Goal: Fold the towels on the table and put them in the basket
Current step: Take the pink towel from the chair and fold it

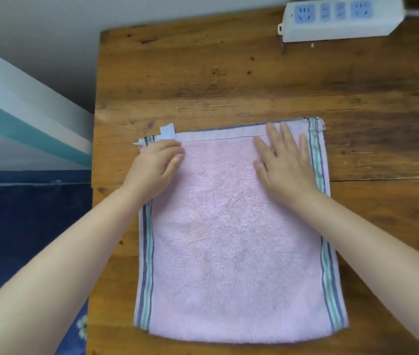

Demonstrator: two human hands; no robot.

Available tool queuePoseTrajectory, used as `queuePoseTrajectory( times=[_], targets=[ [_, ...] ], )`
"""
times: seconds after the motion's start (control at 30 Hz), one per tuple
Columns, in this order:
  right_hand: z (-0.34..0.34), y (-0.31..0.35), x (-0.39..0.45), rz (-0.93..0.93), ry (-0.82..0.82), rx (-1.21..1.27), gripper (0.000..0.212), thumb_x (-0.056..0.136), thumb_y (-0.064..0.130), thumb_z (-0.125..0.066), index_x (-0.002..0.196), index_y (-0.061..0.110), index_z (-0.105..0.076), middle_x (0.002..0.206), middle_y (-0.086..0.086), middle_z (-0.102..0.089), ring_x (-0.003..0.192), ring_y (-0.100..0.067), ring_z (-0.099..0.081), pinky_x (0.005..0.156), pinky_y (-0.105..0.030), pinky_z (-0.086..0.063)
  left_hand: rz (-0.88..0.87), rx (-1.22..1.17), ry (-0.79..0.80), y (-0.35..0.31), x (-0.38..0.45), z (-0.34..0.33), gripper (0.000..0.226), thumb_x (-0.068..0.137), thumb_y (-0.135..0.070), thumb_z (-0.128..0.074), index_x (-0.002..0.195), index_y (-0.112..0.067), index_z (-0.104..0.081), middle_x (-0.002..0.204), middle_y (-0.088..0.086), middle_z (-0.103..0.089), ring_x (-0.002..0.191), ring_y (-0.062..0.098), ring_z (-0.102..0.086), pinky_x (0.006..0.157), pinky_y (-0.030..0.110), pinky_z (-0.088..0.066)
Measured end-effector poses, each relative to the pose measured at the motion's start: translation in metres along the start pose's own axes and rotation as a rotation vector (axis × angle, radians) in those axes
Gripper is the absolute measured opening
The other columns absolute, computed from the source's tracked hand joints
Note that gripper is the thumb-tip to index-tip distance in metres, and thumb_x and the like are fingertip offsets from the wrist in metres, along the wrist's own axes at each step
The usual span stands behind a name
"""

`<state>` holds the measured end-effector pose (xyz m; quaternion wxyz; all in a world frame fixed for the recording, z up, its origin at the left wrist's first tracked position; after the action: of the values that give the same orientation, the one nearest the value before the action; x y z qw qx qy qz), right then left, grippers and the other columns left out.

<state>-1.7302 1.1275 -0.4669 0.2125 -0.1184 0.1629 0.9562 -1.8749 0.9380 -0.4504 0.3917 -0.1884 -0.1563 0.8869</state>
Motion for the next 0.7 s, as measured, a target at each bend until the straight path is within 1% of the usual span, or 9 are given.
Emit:
queuePoseTrajectory(
  times=[0.07, 0.13, 0.23, 0.33, 0.4, 0.47, 0.53, 0.63, 0.7],
  targets=[
    [-0.005, -0.007, -0.007, -0.011, 0.001, 0.010, 0.071, 0.082, 0.050, -0.003, 0.145, 0.023, -0.020, 0.157, -0.005, -0.003, 0.145, -0.024, 0.005, 0.114, -0.042, 0.011, 0.015, 0.050, -0.032, 0.005, -0.007, -0.004, 0.051, 0.087, -0.033, -0.038, 0.108, 0.006, -0.064, 0.111, 0.026, -0.062, 0.105, 0.041, -0.059, 0.089, 0.042, -0.045],
    [-0.004, -0.014, -0.009, -0.020, -0.018, 0.029, 0.080, 0.075, 0.053, 0.002, 0.145, 0.022, -0.022, 0.157, -0.006, -0.005, 0.145, -0.025, 0.004, 0.114, -0.041, 0.010, 0.117, 0.011, -0.122, 0.007, -0.004, -0.004, 0.052, 0.086, -0.031, -0.045, 0.120, 0.008, -0.054, 0.122, 0.030, -0.052, 0.115, 0.043, -0.050, 0.097, 0.046, -0.040],
    [-0.001, -0.019, -0.009, -0.017, 0.025, 0.018, 0.083, 0.072, 0.055, 0.004, 0.145, 0.023, -0.019, 0.157, -0.006, -0.002, 0.145, -0.024, 0.006, 0.113, -0.036, 0.011, 0.353, -0.210, -0.233, 0.003, 0.015, -0.002, 0.057, 0.092, -0.025, -0.051, 0.138, 0.003, -0.034, 0.135, 0.021, -0.043, 0.127, 0.031, -0.040, 0.105, 0.034, -0.031],
    [-0.001, -0.020, -0.008, -0.007, 0.027, 0.004, 0.082, 0.073, 0.055, 0.005, 0.145, 0.023, -0.018, 0.157, -0.006, -0.002, 0.145, -0.024, 0.005, 0.110, -0.031, 0.014, 0.425, -0.365, -0.248, -0.004, 0.030, 0.001, 0.050, 0.095, -0.022, -0.048, 0.139, -0.001, -0.035, 0.133, 0.016, -0.049, 0.122, 0.025, -0.046, 0.099, 0.025, -0.034],
    [-0.002, -0.020, -0.008, 0.000, 0.012, 0.000, 0.080, 0.075, 0.055, 0.003, 0.145, 0.023, -0.019, 0.157, -0.006, -0.004, 0.145, -0.025, 0.004, 0.109, -0.029, 0.014, 0.378, -0.451, -0.237, -0.008, 0.030, 0.002, 0.040, 0.097, -0.025, -0.044, 0.130, -0.004, -0.048, 0.123, 0.017, -0.057, 0.111, 0.021, -0.053, 0.089, 0.014, -0.036],
    [-0.003, -0.021, -0.008, 0.011, 0.007, 0.004, 0.079, 0.076, 0.054, 0.002, 0.145, 0.023, -0.020, 0.156, -0.007, -0.005, 0.145, -0.025, 0.002, 0.109, -0.029, 0.013, 0.288, -0.450, -0.184, -0.009, 0.021, -0.001, 0.045, 0.091, -0.038, -0.040, 0.112, -0.005, -0.062, 0.105, 0.018, -0.065, 0.099, 0.020, -0.057, 0.077, 0.015, -0.036],
    [-0.003, -0.023, -0.008, 0.026, 0.007, 0.015, 0.077, 0.078, 0.054, 0.000, 0.145, 0.022, -0.021, 0.156, -0.008, -0.006, 0.145, -0.026, 0.002, 0.109, -0.028, 0.013, 0.184, -0.306, -0.141, -0.008, 0.007, -0.007, 0.056, 0.086, -0.040, -0.034, 0.110, 0.001, -0.065, 0.112, 0.019, -0.065, 0.110, 0.027, -0.058, 0.086, 0.019, -0.034],
    [-0.003, -0.031, -0.016, 0.018, -0.015, 0.028, 0.075, 0.079, 0.053, -0.003, 0.145, 0.021, -0.018, 0.156, -0.009, -0.001, 0.143, -0.020, 0.008, 0.108, -0.021, 0.018, -0.004, -0.018, -0.026, 0.000, -0.015, -0.026, 0.070, 0.085, -0.044, -0.025, 0.129, 0.004, -0.050, 0.139, 0.019, -0.047, 0.134, 0.029, -0.038, 0.108, 0.027, -0.022],
    [-0.004, -0.038, -0.025, 0.003, -0.015, -0.003, 0.075, 0.080, 0.054, -0.002, 0.146, 0.020, -0.012, 0.156, -0.008, 0.002, 0.139, -0.014, 0.013, 0.105, -0.016, 0.025, 0.009, 0.135, 0.077, 0.004, -0.026, -0.038, 0.082, 0.081, -0.053, -0.015, 0.144, -0.003, -0.026, 0.154, 0.011, -0.020, 0.141, 0.014, -0.008, 0.115, 0.035, -0.005]
  ],
)
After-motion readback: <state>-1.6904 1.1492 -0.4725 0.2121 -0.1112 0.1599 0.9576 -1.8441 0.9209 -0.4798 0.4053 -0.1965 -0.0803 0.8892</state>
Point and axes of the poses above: each hand's wrist, its own x-axis towards the middle knuckle, its own z-axis out of the back of the hand, y = z × x, the point moved 2 cm from there along x, towards the middle knuckle
